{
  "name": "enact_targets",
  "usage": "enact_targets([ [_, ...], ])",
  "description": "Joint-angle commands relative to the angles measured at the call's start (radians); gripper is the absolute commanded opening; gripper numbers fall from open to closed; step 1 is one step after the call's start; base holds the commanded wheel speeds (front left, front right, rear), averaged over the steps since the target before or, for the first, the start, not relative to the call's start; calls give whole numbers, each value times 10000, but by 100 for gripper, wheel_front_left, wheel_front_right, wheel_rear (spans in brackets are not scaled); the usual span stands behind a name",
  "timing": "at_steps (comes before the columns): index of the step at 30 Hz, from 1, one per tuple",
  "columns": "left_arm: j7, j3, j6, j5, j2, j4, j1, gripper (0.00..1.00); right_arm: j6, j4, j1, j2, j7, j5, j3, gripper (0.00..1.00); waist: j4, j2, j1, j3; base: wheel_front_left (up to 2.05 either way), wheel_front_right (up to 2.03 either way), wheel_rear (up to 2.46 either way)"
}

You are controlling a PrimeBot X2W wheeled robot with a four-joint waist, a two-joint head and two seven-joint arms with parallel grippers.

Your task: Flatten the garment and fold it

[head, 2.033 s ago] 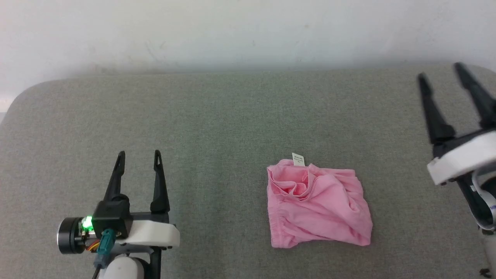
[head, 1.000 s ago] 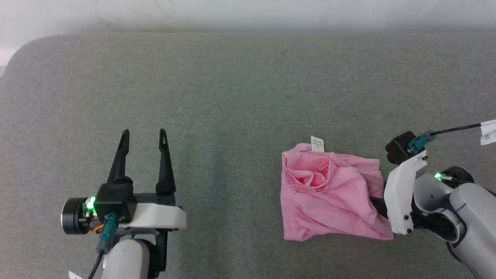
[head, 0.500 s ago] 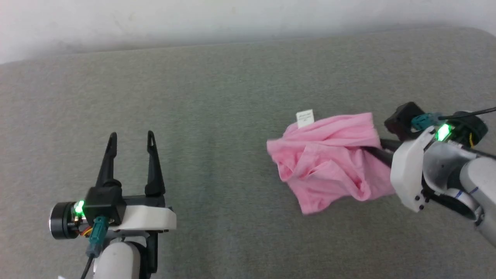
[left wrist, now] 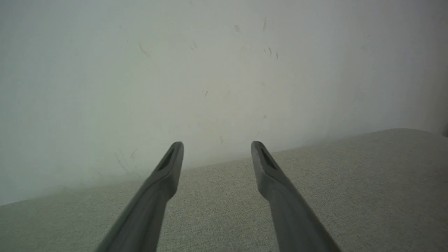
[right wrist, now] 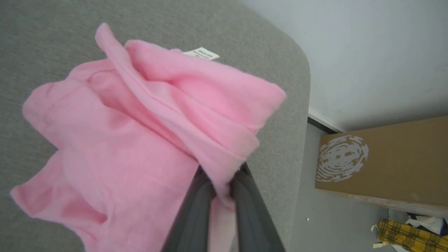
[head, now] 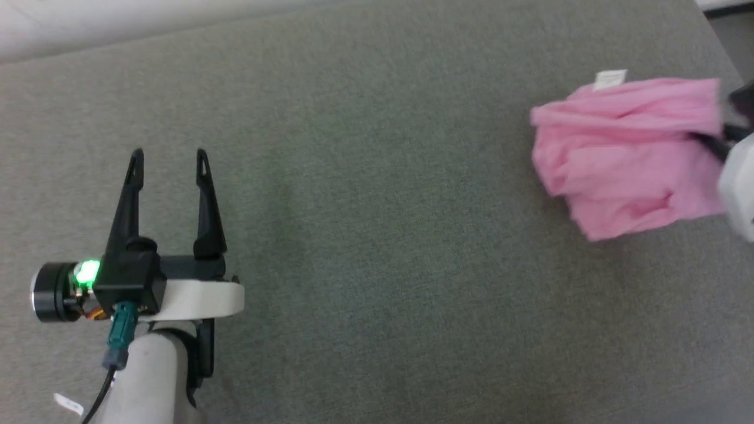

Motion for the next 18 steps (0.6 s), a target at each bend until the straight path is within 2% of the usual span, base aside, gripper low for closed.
enact_targets([
  [1,-46,6,40,69,96,-99,-272,100,-21,375,-230,-63,-97,-59,-166,0,-700,0,-1,1337,0,0,0],
  [10,-46,-255,74,138,337,-448,-1023,100,-21,3332,-1508,62,-1010,-1426,-1048,0,-337,0,-1,2395,0,0,0],
  [18,-46,-385,240,18,349,-491,-1192,100,-21,5326,-2062,762,-1640,-2056,-1626,0,-37,0,-1,2432,0,0,0],
])
